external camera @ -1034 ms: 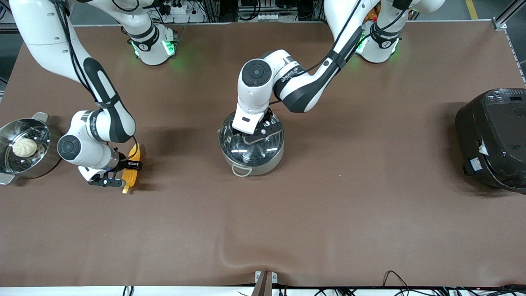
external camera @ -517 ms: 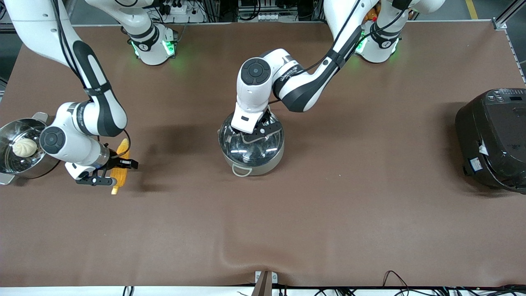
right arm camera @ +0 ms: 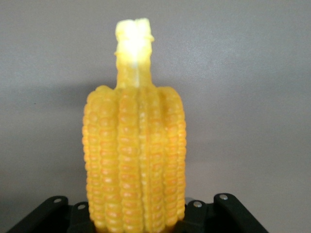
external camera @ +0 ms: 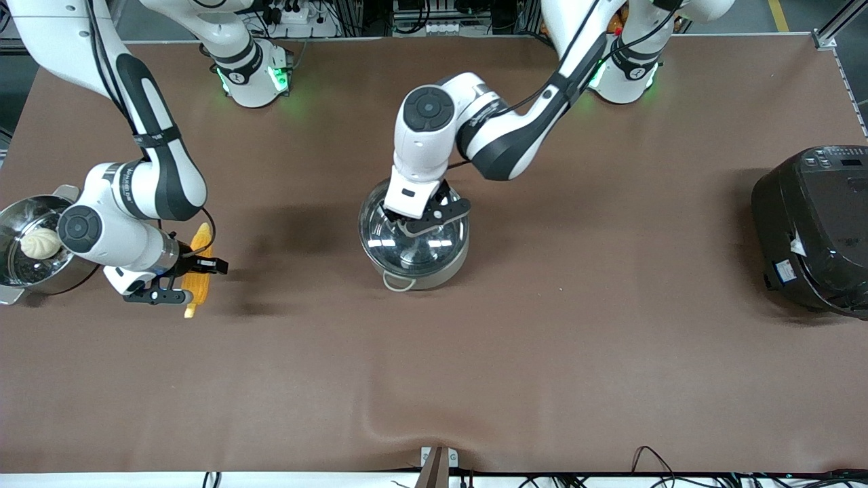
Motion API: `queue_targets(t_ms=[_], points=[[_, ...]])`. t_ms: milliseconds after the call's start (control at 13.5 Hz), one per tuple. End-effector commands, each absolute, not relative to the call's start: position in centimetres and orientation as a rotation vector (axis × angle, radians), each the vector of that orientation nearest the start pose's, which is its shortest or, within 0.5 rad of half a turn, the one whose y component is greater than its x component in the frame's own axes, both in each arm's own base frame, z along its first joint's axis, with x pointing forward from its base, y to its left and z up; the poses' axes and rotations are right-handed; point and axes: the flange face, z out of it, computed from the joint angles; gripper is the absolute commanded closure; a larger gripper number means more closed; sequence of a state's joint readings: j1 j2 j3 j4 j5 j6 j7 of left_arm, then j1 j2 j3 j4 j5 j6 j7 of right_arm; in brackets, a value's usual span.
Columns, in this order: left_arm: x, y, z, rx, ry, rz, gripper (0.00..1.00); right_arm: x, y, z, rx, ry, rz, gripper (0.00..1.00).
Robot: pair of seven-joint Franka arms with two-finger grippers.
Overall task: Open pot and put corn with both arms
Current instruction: 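Lift the lid with the left gripper while the right gripper carries corn over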
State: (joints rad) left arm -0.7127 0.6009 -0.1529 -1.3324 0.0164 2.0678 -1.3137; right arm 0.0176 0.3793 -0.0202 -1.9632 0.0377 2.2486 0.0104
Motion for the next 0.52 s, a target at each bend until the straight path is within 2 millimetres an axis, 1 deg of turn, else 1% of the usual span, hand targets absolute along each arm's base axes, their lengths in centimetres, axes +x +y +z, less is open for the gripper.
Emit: queue_targets(t_ms=[0,74,148,221,295,369,443], points=[[50.7,-50.3,47.2,-3.184,-0.858,-0.083,1.00,60.2,1.0,28.7,-3.104,0.071,0.146,1.00],[51.6,-48.3,48.7,-3.168,-0.893,-0.090,1.00,60.2,1.7,29.1,-3.106,0.107,0.143,1.00],[52.8,-45.5,50.2,-3.143,-0.928,-0.092,1.00,60.1,3.3,29.2,-3.108,0.136,0.149,1.00],[53.9,-42.9,51.0,-3.117,-0.937,-0.082,1.00,59.9,5.5,29.4,-3.111,0.162,0.149,1.00],[54.7,-40.7,51.1,-3.105,-0.870,-0.062,1.00,59.7,8.1,29.6,-3.117,0.186,0.143,1.00],[55.8,-38.4,50.7,-3.097,-0.794,-0.042,1.00,59.7,11.0,30.2,-3.119,0.190,0.126,1.00],[56.9,-35.8,49.9,-3.083,-0.758,-0.017,1.00,59.4,13.6,30.8,-3.122,0.208,0.141,1.00]])
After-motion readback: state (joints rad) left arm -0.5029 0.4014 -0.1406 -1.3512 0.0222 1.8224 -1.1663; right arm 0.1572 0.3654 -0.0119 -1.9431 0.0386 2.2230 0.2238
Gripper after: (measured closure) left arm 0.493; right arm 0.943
